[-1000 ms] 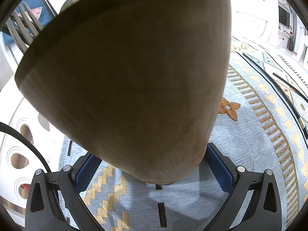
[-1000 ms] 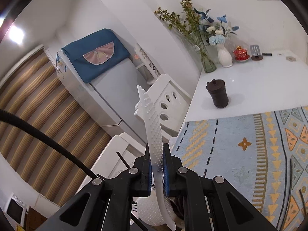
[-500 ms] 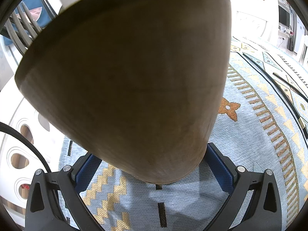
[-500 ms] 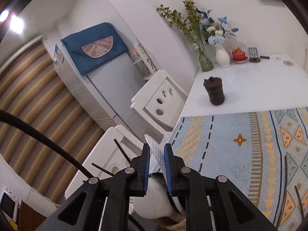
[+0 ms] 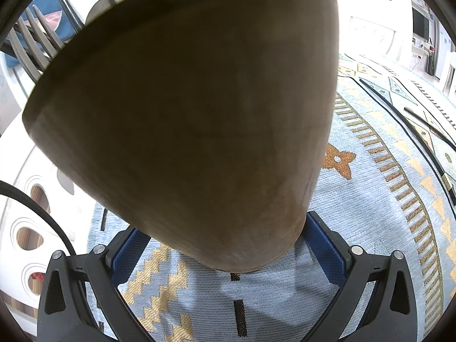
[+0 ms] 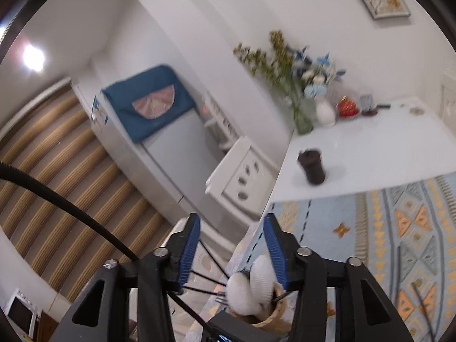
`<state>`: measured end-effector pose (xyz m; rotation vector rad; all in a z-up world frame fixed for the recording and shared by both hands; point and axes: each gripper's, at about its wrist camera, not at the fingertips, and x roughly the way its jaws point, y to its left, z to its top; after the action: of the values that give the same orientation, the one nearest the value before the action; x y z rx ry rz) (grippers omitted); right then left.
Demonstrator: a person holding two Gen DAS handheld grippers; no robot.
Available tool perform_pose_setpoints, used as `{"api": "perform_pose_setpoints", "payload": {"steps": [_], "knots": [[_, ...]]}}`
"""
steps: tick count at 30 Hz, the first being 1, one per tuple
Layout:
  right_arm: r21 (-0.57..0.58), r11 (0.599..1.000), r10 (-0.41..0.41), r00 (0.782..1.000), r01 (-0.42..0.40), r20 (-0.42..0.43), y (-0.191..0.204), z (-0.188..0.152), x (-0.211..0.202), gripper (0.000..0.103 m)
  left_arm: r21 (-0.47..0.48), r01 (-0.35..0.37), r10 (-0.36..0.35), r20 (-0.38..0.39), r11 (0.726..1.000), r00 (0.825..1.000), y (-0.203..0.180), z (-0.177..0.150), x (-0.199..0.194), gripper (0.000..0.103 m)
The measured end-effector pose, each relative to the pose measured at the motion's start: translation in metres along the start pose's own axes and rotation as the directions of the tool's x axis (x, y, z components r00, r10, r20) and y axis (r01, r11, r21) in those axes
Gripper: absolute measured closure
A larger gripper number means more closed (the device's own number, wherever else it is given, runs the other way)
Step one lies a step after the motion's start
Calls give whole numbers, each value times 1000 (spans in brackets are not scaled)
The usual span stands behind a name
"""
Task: Organize utensils
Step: 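Lower the spoon into the wooden cup and open the right gripper, then move the right gripper down to a black chopstick on the cloth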
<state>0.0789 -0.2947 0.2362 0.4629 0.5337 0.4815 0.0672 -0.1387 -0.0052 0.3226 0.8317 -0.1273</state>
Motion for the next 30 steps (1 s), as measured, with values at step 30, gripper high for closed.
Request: {"api": "perform_pose_setpoints", "payload": {"steps": [30], "knots": [[202,804,-467,804,560,-367,-183,-76,-55,37,-1,5,-5,-1,1000,1000,1,2,-4,0]]}}
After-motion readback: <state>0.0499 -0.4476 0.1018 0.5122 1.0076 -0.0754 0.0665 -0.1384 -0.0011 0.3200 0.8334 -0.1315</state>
